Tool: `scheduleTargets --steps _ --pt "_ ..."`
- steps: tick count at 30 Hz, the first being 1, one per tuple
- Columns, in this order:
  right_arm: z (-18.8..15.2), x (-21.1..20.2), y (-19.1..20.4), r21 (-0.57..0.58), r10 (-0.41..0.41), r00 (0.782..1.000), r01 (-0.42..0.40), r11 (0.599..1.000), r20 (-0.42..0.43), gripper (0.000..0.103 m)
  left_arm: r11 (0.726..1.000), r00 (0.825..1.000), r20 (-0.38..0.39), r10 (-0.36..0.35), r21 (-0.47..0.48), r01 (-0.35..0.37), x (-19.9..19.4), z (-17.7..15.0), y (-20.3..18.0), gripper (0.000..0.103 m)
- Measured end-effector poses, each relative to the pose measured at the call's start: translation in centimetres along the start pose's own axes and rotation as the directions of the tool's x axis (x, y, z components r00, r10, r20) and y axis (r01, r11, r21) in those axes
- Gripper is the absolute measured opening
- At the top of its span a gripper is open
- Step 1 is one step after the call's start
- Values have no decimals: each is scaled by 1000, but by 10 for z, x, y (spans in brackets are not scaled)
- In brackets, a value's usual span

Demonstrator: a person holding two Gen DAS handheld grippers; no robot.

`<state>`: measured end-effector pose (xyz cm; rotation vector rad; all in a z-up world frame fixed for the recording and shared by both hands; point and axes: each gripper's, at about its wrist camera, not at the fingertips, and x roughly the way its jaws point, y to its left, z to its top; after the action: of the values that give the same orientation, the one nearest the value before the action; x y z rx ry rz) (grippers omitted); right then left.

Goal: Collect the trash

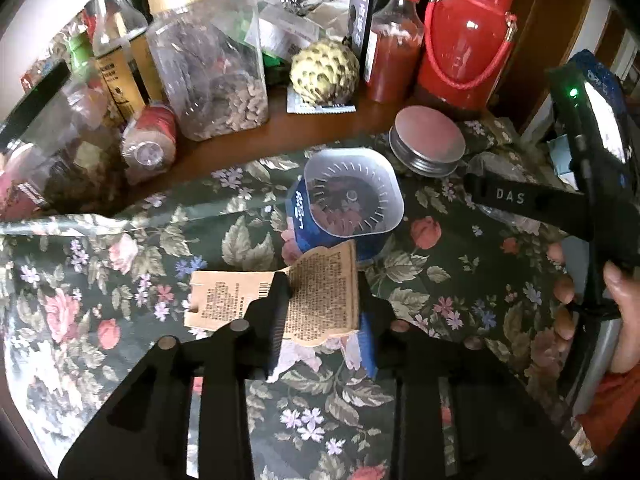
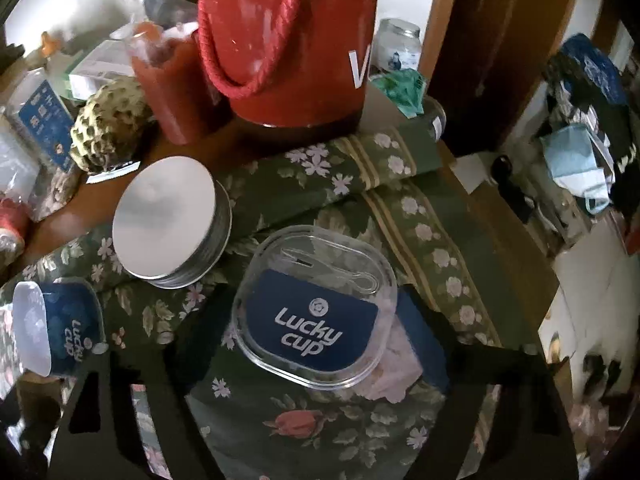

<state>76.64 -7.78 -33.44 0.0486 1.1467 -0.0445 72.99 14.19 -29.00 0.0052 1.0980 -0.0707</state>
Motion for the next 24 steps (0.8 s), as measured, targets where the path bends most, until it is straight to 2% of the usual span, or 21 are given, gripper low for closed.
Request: scheduleTargets --steps 3,7,11,15,19,21,24 --pt "-1 -8 -6 12 69 998 -69 998 -5 76 1000 1000 3 -11 -25 11 -12 1 5 27" --pt "-4 -36 -4 -28 87 995 -86 996 43 76 993 999 24 -48 -105 50 -34 2 16 22" --pt "-10 -77 -4 -58 137 986 -132 990 94 76 991 998 50 -27 -126 33 -57 4 17 17" --pt "-19 -122 -13 -85 211 967 -200 976 141 76 988 996 91 -25 -149 38 -83 5 11 14" --pt "-29 -162 -25 -123 277 943 -258 958 186 76 982 985 167 -33 -180 64 -122 2 1 13" --pt "-33 -179 -34 -155 307 925 -277 948 223 76 973 977 206 -62 -205 105 -142 -2 -6 13" --pt "-38 -211 -41 -222 346 895 -290 931 282 76 968 967 249 -49 -228 108 -168 -12 -21 13"
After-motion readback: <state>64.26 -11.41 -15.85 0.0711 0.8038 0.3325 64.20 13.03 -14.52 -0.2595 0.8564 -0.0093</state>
